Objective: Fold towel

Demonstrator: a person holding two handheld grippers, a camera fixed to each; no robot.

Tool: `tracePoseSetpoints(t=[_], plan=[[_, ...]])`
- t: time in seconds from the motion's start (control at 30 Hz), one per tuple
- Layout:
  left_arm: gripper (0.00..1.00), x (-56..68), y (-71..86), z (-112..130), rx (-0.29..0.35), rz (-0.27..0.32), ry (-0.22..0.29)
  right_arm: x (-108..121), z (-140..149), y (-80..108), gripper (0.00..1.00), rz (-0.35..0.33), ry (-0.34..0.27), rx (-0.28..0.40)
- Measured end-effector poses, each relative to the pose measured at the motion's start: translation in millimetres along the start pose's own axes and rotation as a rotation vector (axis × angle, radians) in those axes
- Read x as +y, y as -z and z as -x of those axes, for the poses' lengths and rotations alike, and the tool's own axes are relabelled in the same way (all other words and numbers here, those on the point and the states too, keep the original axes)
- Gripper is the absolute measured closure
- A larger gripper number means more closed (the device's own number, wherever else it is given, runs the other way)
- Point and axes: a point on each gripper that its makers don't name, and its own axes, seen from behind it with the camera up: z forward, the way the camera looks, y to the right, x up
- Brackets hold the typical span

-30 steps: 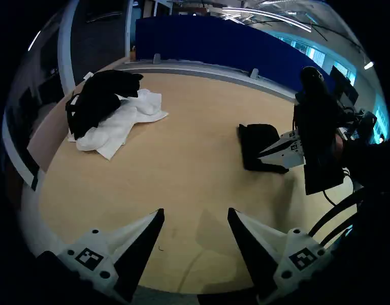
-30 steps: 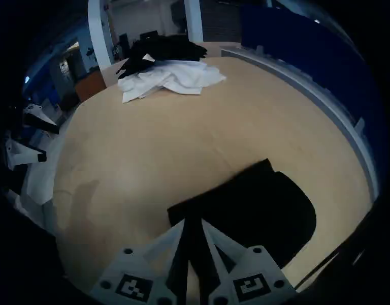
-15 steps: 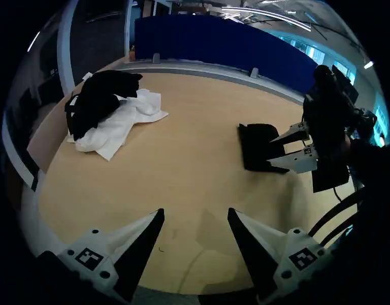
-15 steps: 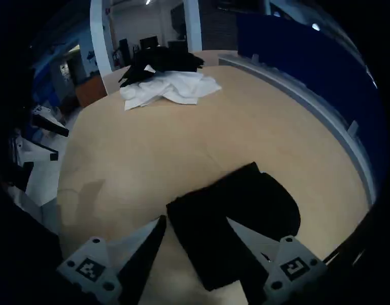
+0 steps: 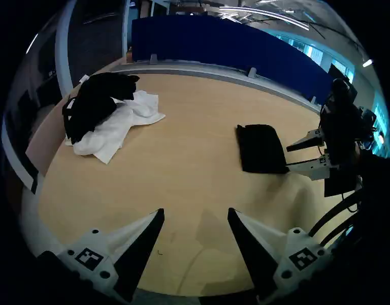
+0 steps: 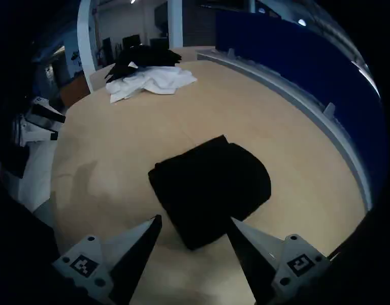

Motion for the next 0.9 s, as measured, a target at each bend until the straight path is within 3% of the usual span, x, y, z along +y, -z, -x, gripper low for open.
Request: tracePoseSetpoints(t=[0.33, 0.9], plan=[[0.07, 3.9, -2.5, 1, -0.005, 0.006, -0.011, 4, 26, 5.5, 0.07, 0.027, -0.035, -0.03], [0.07, 4.0, -3.4, 4, -0.01, 0.004, -0.003, -4, 51, -3.0, 0.54, 0.013, -0.089, -0.061]])
